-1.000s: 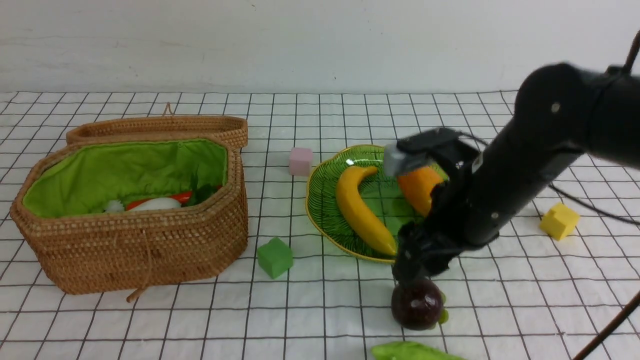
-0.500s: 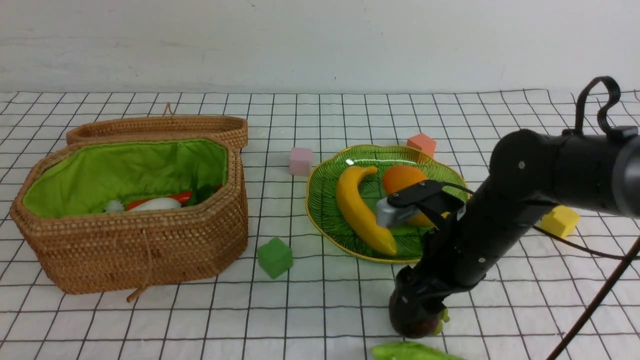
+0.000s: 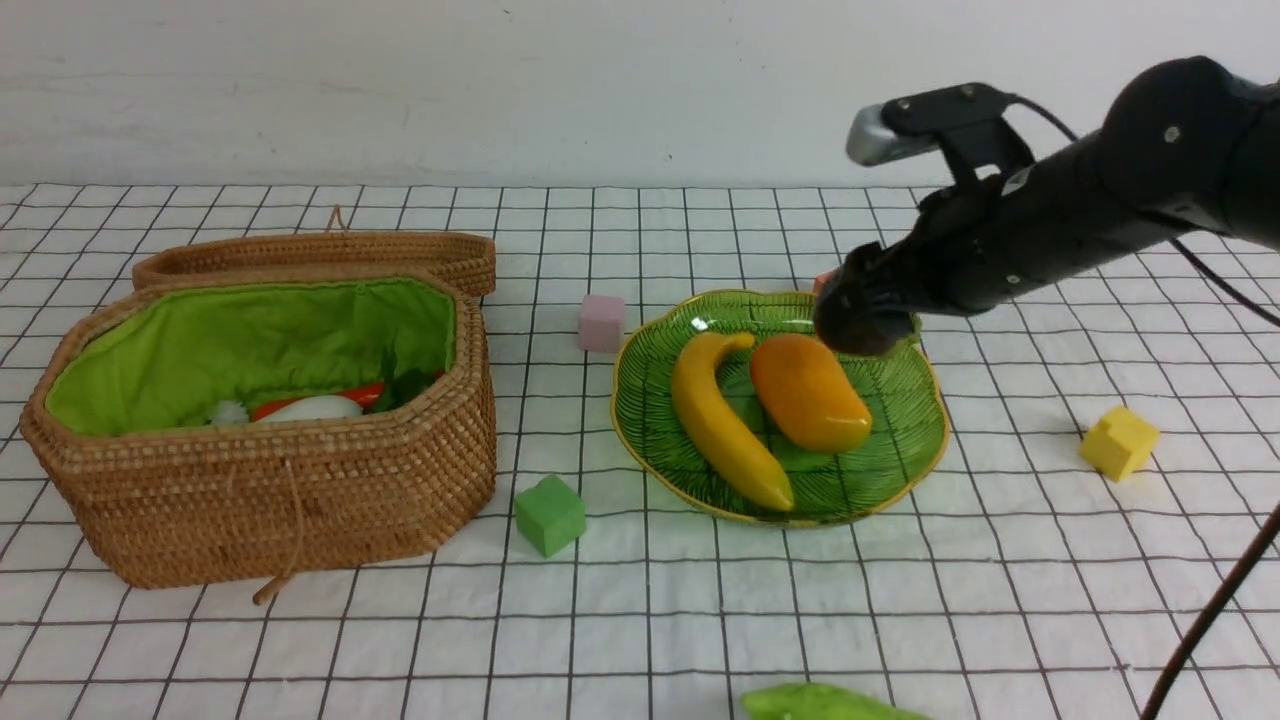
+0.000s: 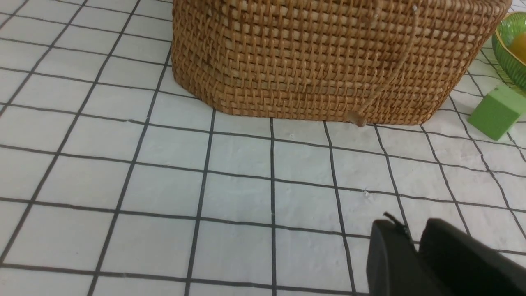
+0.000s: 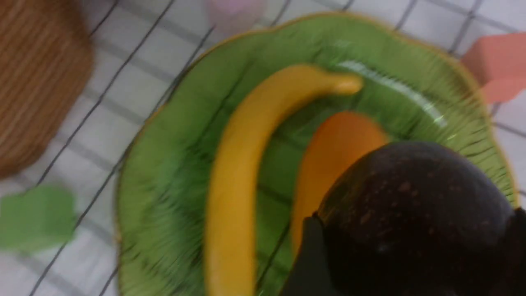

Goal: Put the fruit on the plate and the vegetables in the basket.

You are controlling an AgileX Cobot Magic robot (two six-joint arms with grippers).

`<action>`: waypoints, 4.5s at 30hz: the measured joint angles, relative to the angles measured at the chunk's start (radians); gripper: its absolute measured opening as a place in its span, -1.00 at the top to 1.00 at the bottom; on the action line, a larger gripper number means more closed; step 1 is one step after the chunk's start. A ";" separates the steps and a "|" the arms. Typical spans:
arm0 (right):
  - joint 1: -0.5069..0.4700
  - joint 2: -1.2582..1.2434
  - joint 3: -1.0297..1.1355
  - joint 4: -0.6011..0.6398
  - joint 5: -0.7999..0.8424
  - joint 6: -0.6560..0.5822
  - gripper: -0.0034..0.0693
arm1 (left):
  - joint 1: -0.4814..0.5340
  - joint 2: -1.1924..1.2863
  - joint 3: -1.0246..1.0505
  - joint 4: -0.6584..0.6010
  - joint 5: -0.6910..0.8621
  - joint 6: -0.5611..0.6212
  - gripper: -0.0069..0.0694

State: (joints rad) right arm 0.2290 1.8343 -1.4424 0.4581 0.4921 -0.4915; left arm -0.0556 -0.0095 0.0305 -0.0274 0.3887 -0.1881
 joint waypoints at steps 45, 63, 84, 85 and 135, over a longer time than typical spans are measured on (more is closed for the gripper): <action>0.344 -0.232 0.471 -0.182 0.322 -0.073 -0.78 | 0.000 0.000 0.000 0.000 0.000 0.000 0.53; 0.372 -0.057 -0.023 0.053 0.483 -0.243 -0.29 | 0.000 0.000 0.000 0.001 0.001 0.000 0.53; 0.515 0.668 -1.031 0.353 0.137 -0.334 -0.72 | 0.000 0.000 0.000 0.001 0.001 0.000 0.53; 0.515 0.668 -1.031 0.340 0.139 -0.330 -0.75 | 0.000 0.000 0.000 0.001 0.001 0.000 0.53; -0.090 -1.738 0.894 -0.328 0.332 0.378 0.91 | 0.000 0.000 0.000 0.001 0.002 0.000 0.53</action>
State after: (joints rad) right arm 0.1394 0.0959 -0.5486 0.1299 0.8244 -0.1140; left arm -0.0556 -0.0095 0.0305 -0.0265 0.3909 -0.1881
